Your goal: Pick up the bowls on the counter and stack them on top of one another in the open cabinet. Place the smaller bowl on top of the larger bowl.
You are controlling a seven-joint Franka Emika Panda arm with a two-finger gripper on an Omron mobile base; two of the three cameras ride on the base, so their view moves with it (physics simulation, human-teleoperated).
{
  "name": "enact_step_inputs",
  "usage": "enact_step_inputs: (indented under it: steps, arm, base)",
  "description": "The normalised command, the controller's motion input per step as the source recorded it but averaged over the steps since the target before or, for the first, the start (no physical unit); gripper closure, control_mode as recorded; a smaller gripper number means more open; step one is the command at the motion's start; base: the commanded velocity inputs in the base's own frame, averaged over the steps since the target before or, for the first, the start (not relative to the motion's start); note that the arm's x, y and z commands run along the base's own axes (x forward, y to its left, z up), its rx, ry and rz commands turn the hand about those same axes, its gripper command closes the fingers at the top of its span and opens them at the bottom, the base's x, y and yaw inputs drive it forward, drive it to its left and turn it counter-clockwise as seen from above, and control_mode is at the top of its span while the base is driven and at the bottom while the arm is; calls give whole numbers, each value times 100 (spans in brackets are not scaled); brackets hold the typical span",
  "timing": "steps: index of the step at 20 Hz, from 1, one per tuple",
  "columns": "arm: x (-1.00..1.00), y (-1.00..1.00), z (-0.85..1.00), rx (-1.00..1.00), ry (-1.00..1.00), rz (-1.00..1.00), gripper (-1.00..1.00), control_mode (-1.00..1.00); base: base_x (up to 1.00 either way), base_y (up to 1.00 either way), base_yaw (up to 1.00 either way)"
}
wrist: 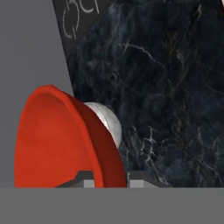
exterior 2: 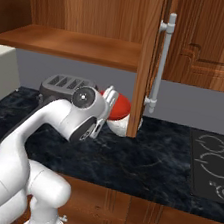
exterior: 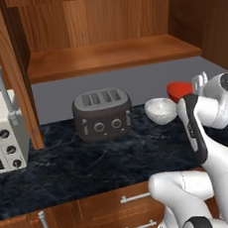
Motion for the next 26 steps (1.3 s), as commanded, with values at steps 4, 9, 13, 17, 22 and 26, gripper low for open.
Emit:
enact_step_inputs:
  steps: [4,9,13,17,22,26]
  arm:
    - [24,0,-12,0,5,0,100,-100]
    - [21,0,-15,0,4,1,100,-100]
    - [21,0,-17,0,3,2,100,-100]
    - [21,0,-21,0,2,2,100,-100]
    - [22,0,-20,0,0,2,100,-100]
    - [20,-1,-12,0,0,1,100,-100]
  base:
    - [0,0,0]
    - [0,0,0]
    - [0,0,0]
    - [0,0,0]
    - [0,0,0]
    - [0,0,0]
